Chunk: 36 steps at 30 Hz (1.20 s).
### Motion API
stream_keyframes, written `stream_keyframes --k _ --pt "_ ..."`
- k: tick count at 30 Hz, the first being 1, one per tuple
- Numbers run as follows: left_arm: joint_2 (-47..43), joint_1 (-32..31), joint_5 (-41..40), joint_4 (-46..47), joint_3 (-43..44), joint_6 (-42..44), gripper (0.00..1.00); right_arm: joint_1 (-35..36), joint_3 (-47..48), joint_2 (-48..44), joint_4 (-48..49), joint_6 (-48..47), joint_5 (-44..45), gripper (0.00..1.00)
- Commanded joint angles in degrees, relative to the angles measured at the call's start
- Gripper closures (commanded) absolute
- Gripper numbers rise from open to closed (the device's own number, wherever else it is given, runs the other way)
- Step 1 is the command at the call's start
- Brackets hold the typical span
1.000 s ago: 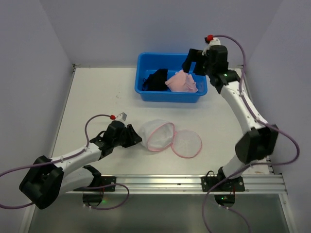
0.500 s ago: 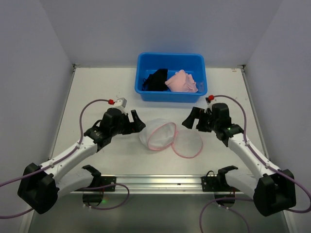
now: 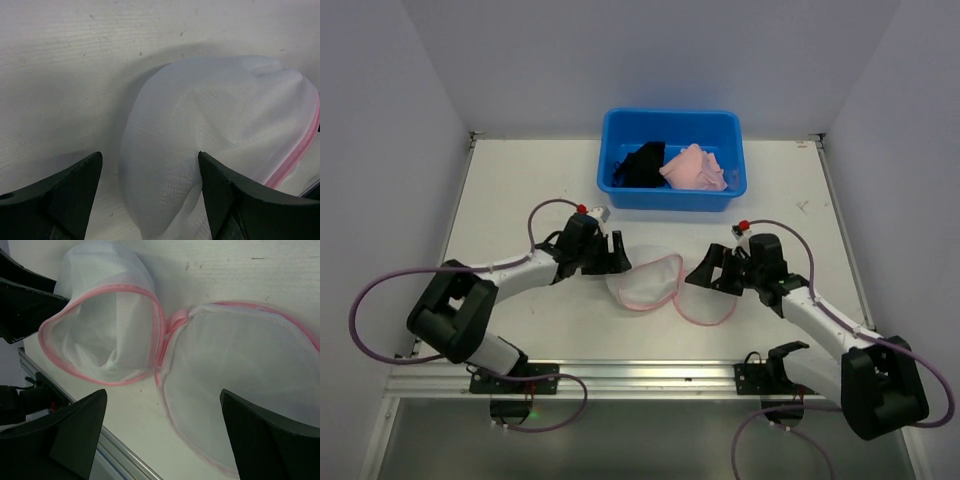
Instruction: Unzip the laundry bag and remove the bra
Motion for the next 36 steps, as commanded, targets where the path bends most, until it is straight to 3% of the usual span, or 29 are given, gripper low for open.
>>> stream_keyframes --k 1,3,6,7,10,13,19,32,36 --pt "1.64 0.31 3.12 6.27 -1.08 -0.32 0.25 0.12 0.33 3.49 5.77 0.71 -2.70 0.04" --pt "1.65 0.31 2.59 7.77 -3.01 -1.47 0.32 0.12 1.47 6.11 6.14 0.01 -1.92 0.04" --pt "0.77 0.31 0.57 8.56 -6.97 -3.58 0.55 0.21 3.84 8.58 5.70 -1.75 -0.69 0.04" --pt "-0.28 0.31 -0.91 8.48 -7.85 -4.98 0.68 0.12 4.55 9.55 4.83 -2.37 0.01 0.04" --pt "-3.35 0.31 -4.77 7.25 -11.54 -7.96 0.88 0.21 6.83 8.25 0.19 -3.77 5.27 0.04" --pt "-6.86 0.40 -9.17 5.41 -14.62 -10.69 0.96 0.47 8.77 5.88 -5.70 -4.39 14.68 0.04" --pt "-13.03 0.40 -13.49 2.68 -16.91 -12.99 1.00 0.83 9.57 1.82 -14.59 -1.76 26.20 0.04" --pt "-16.28 0.40 -13.58 0.92 -17.44 -14.22 1.00 5.39 7.28 10.08 -14.34 4.04 22.17 0.13" --pt "-16.72 0.40 -13.14 1.01 -17.70 -14.22 1.00 7.06 6.75 13.68 -12.06 6.15 20.07 0.21"
